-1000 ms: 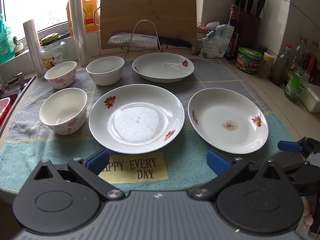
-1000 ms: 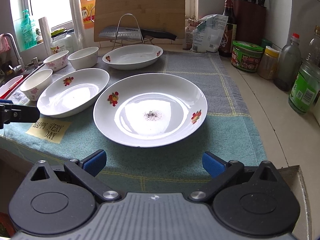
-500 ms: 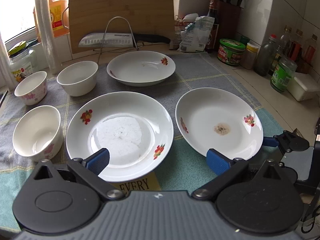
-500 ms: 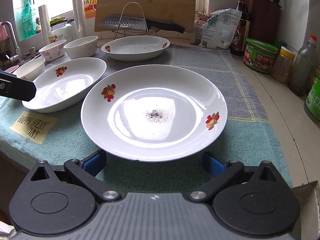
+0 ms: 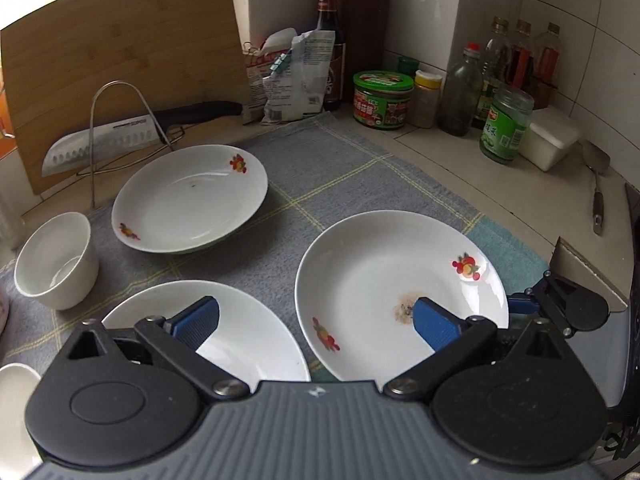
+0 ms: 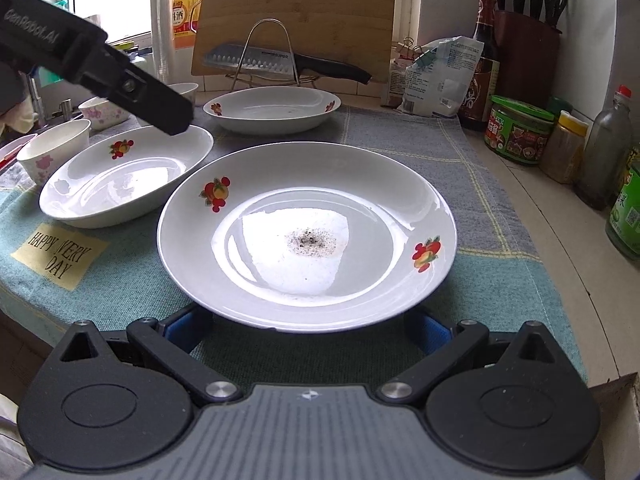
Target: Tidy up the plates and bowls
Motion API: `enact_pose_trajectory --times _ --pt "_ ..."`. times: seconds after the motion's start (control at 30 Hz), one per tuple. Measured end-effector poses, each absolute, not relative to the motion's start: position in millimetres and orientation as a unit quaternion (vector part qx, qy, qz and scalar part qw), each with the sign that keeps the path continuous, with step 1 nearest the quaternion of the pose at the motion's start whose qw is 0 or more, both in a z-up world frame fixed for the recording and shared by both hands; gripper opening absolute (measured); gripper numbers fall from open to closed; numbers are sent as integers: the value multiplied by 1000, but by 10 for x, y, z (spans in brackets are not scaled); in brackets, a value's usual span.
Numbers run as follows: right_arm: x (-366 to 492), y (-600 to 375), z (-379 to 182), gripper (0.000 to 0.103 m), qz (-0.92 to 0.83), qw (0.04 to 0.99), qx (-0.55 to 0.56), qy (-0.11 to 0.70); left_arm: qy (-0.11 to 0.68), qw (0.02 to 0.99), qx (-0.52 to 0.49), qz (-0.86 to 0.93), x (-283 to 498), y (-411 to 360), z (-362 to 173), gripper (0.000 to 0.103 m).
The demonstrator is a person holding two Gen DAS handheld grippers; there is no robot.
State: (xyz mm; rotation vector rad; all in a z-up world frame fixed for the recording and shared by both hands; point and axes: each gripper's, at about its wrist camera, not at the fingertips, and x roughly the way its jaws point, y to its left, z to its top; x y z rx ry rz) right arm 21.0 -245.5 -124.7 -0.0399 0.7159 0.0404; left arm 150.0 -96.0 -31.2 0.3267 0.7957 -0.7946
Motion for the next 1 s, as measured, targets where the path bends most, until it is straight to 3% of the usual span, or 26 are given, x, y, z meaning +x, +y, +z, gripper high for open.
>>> enact_pose_trajectory --times 1.0 --pt "247 -2385 -1223 103 -15 928 -8 372 490 652 222 -534 2389 -1813 -864 102"
